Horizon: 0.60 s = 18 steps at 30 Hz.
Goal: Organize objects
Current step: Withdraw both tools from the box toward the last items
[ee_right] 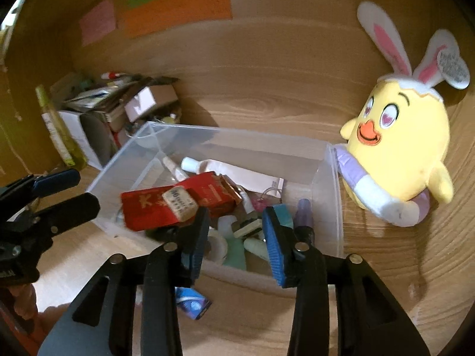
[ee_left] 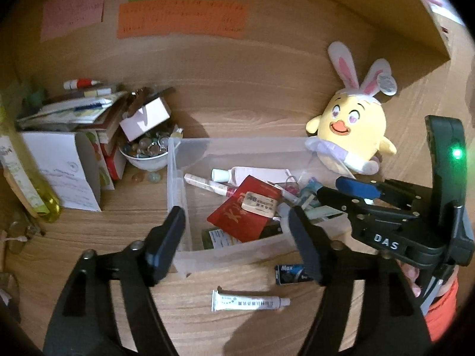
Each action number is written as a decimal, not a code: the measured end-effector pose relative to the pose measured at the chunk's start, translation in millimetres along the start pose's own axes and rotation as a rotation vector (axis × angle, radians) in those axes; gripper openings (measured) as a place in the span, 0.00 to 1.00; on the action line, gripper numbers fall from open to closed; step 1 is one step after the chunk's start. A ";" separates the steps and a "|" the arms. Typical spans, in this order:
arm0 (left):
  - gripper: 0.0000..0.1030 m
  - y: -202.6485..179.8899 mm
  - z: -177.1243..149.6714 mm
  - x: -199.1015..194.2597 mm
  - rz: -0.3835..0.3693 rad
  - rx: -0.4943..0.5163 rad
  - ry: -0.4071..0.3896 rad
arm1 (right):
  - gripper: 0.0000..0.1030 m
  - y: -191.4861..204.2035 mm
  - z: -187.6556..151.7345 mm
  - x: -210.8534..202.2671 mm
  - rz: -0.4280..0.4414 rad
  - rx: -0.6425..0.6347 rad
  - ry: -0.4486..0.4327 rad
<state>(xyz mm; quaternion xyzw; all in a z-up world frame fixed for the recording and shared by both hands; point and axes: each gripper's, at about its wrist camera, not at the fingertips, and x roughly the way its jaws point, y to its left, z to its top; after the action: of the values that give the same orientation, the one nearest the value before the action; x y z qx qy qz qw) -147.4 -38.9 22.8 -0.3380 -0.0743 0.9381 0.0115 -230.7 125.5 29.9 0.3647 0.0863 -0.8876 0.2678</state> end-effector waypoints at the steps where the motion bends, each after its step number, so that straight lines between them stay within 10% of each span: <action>1: 0.79 -1.4 -1.3 -3.6 0.003 0.005 -0.004 | 0.41 1.7 -1.1 -4.5 0.003 -0.006 -0.008; 18: 0.94 -7.4 -62.4 10.7 0.001 0.059 0.186 | 0.56 10.6 -52.9 -33.8 0.091 -0.126 0.018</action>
<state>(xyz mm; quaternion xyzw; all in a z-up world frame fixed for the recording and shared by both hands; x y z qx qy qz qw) -116.2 -22.5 -30.3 -0.4234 -0.0453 0.9044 0.0277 -173.1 149.0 15.8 0.3587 0.1275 -0.8640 0.3295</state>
